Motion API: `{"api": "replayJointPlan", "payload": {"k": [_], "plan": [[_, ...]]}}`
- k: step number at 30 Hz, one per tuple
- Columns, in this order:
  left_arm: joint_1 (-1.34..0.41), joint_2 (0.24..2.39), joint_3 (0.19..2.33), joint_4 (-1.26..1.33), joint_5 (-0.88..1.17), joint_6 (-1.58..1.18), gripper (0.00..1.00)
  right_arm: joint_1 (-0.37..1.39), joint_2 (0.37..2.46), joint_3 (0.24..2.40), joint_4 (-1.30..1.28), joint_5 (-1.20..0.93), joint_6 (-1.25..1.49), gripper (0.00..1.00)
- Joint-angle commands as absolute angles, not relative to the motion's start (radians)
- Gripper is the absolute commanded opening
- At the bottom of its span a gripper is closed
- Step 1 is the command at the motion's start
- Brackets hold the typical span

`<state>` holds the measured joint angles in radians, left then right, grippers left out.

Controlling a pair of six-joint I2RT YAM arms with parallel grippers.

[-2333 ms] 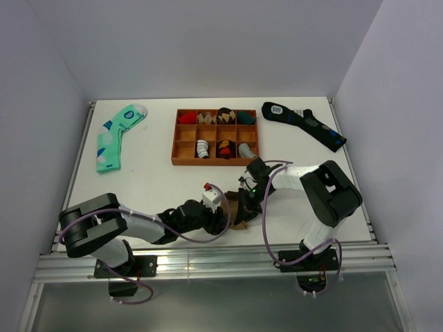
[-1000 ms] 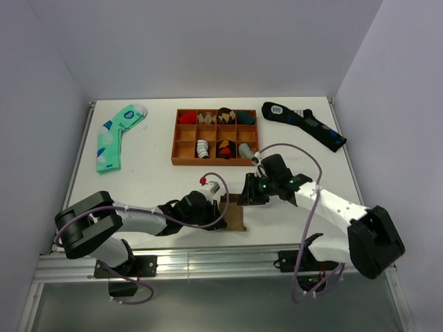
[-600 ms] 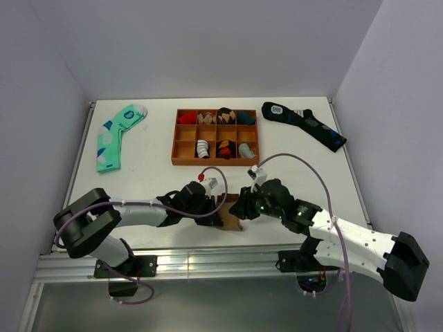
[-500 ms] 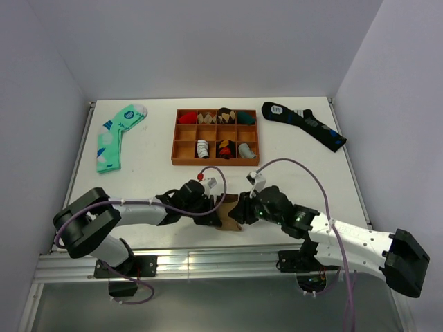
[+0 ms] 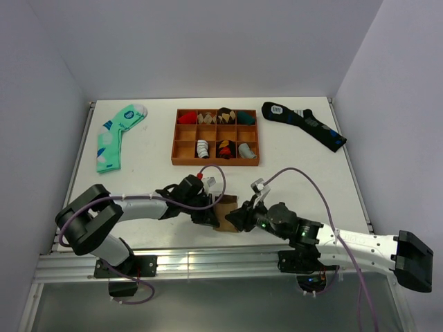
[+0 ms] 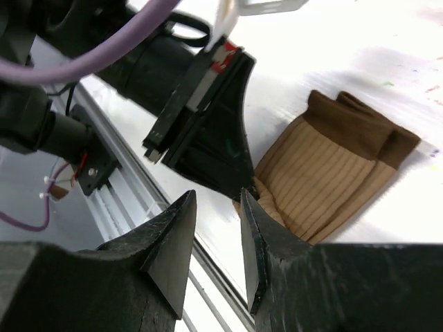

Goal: Roll the socks
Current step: Roll the sock at the center of the board.

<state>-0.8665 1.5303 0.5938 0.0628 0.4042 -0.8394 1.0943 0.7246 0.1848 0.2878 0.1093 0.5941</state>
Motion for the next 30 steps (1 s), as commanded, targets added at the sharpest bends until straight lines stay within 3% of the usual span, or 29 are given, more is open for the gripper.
{"api": "replayJointPlan", "payload": {"k": [1, 12, 30], "plan": [[-0.853, 1.551, 0.598, -0.066, 0.413, -0.79, 0.0, 1.158, 0.752, 0.206, 0.374, 0.212, 0.546, 0.4], [-0.772, 1.525, 0.607, -0.109, 0.511, -0.773, 0.0, 1.318, 0.891, 0.14, 0.586, 0.301, 0.454, 0.4], [-0.739, 1.582, 0.652, -0.173, 0.54, -0.726, 0.0, 1.382, 1.003, 0.106, 0.719, 0.29, 0.377, 0.4]]}}
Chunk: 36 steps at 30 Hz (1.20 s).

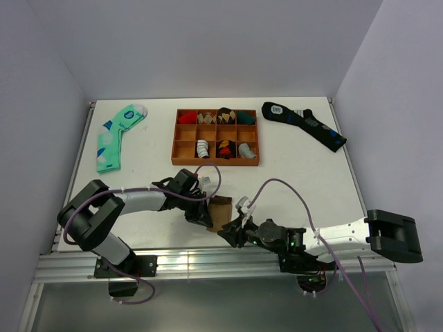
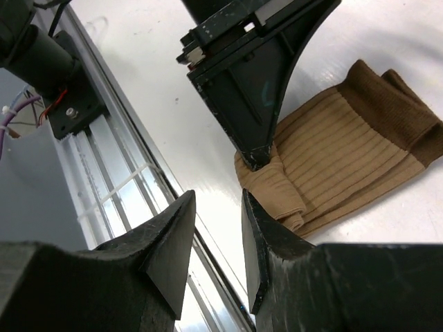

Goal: Roll the socks
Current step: Roll the sock at the center of the board.

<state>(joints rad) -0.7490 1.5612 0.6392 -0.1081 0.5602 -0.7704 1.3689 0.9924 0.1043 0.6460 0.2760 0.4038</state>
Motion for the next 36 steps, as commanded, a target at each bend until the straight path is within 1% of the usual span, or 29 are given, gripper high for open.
{"api": "replayJointPlan", "payload": {"k": [1, 5, 13, 18, 24, 29, 36], "plan": [[-0.739, 1.583, 0.653, -0.176, 0.54, -0.721, 0.0, 1.387, 1.003, 0.106, 0.722, 0.287, 0.382, 0.4], [-0.732, 1.583, 0.658, -0.192, 0.541, -0.709, 0.0, 1.422, 1.029, 0.104, 0.732, 0.307, 0.385, 0.41], [-0.727, 1.568, 0.653, -0.209, 0.548, -0.701, 0.0, 1.424, 1.138, 0.103, 0.784, 0.327, 0.405, 0.4], [-0.727, 1.549, 0.646, -0.221, 0.546, -0.693, 0.0, 1.417, 1.147, 0.117, 0.785, 0.348, 0.384, 0.41], [-0.726, 1.539, 0.641, -0.23, 0.54, -0.681, 0.0, 1.359, 1.164, 0.149, 0.759, 0.313, 0.353, 0.41], [-0.726, 1.543, 0.637, -0.224, 0.548, -0.677, 0.0, 1.302, 1.187, 0.144, 0.793, 0.259, 0.347, 0.42], [-0.726, 1.549, 0.647, -0.229, 0.554, -0.667, 0.0, 1.272, 1.291, 0.176, 0.828, 0.215, 0.327, 0.41]]}}
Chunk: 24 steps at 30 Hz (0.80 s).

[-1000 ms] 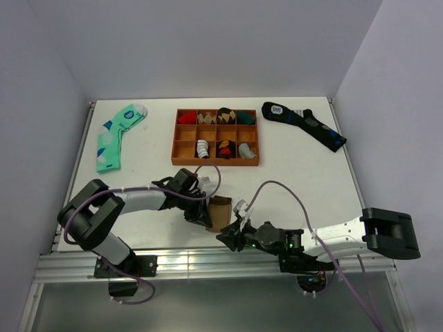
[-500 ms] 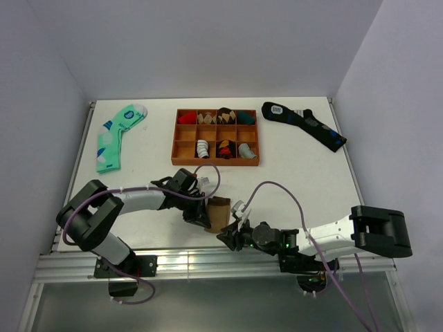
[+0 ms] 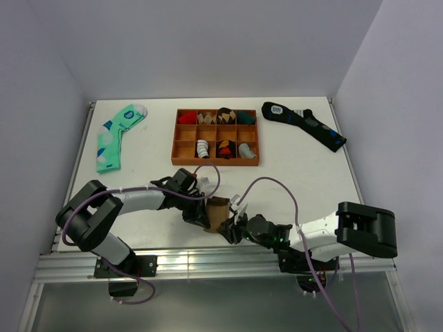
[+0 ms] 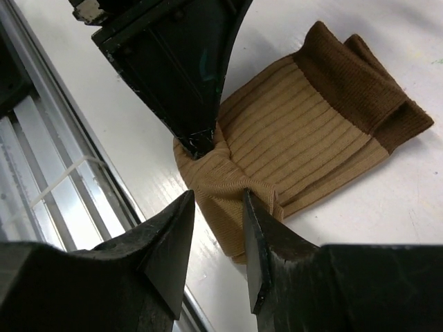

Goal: Roll the socks
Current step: Roll the sock at the center of the board.

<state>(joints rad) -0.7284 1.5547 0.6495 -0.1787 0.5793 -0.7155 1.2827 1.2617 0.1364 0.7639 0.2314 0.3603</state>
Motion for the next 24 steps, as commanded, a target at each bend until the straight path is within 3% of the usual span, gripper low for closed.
{"api": "replayJointPlan", "payload": {"k": [1, 7, 24], "plan": [[-0.726, 1.552, 0.649, -0.232, 0.555, -0.666, 0.0, 1.272, 1.32, 0.181, 0.834, 0.212, 0.325, 0.41], [-0.726, 1.549, 0.667, -0.248, 0.552, -0.663, 0.0, 1.272, 1.385, 0.163, 0.919, 0.219, 0.322, 0.48], [-0.646, 1.572, 0.704, -0.337, 0.584, -0.643, 0.0, 1.357, 1.483, 0.215, 0.845, 0.336, 0.281, 0.49]]}}
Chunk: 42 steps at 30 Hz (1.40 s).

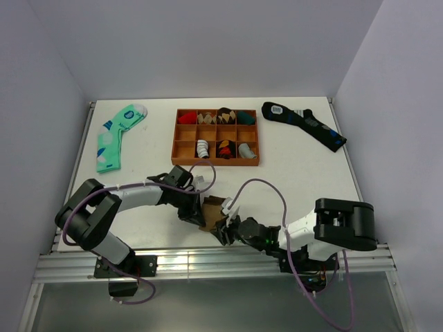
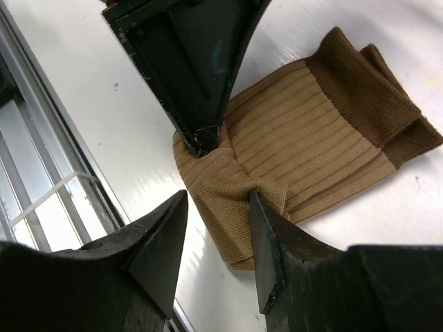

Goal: Roll the socks
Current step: Roll the sock at the center of the board.

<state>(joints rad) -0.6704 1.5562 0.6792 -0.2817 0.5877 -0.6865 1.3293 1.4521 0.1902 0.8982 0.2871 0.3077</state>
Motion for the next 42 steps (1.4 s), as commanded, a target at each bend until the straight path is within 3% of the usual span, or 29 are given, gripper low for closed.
{"api": "replayJointPlan", "payload": {"k": [1, 31, 37, 42], "plan": [[-0.638, 1.577, 0.706, -0.35, 0.587, -0.641, 0.0, 1.365, 1.497, 0.216, 0.844, 0.342, 0.281, 0.49], [-0.594, 1.684, 0.81, -0.542, 0.557, -0.54, 0.0, 1.5, 1.759, 0.359, 0.692, 0.569, 0.27, 0.48], [-0.586, 1.678, 0.776, -0.511, 0.583, -0.551, 0.0, 1.506, 1.775, 0.362, 0.706, 0.572, 0.275, 0.4], [-0.578, 1.666, 0.723, -0.408, 0.624, -0.606, 0.02, 1.505, 1.729, 0.322, 0.744, 0.535, 0.291, 0.24]]}}
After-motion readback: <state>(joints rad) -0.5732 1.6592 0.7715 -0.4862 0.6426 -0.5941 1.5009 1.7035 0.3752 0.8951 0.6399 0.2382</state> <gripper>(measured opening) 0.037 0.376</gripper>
